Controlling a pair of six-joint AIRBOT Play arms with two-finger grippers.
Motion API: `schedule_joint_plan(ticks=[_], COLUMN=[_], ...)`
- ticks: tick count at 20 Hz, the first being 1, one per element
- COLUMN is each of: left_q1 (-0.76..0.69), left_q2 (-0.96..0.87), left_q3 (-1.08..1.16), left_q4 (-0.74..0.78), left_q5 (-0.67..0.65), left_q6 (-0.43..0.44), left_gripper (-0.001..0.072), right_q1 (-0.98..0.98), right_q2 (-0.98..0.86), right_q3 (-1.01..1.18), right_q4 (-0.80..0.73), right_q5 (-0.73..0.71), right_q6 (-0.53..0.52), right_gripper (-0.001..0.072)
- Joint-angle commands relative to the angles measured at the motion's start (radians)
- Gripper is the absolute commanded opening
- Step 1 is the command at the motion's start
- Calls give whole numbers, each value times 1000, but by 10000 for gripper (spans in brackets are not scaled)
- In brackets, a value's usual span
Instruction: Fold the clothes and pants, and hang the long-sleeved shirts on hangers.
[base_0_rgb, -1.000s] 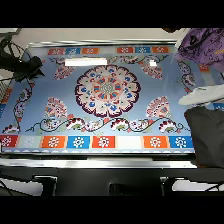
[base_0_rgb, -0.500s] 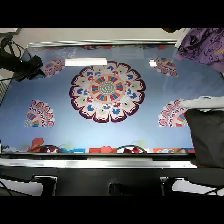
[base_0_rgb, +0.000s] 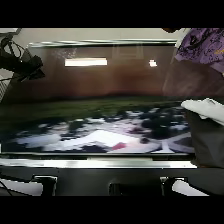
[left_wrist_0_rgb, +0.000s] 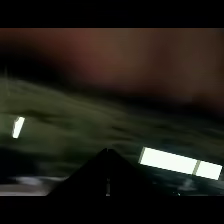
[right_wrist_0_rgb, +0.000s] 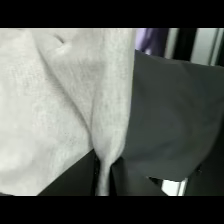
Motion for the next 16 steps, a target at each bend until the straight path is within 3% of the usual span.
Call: schedule_joint_plan(ticks=[1, 8, 16], left_q1=[0, 0, 0], left_q2=[0, 0, 0], left_q3=[1, 0, 0], left_q4=[1, 2, 2], left_q5=[1, 2, 2], left_q6=[2, 3, 3], left_gripper=[18, 18, 18], right_q1=[-1, -1, -1], right_q2=[105, 213, 232], right_q3=[-232, -500, -633], right_q4=[-93, -200, -241], right_q5=[-54, -60, -65], right_q6=[25, 40, 41], right_gripper=[38, 38, 39])
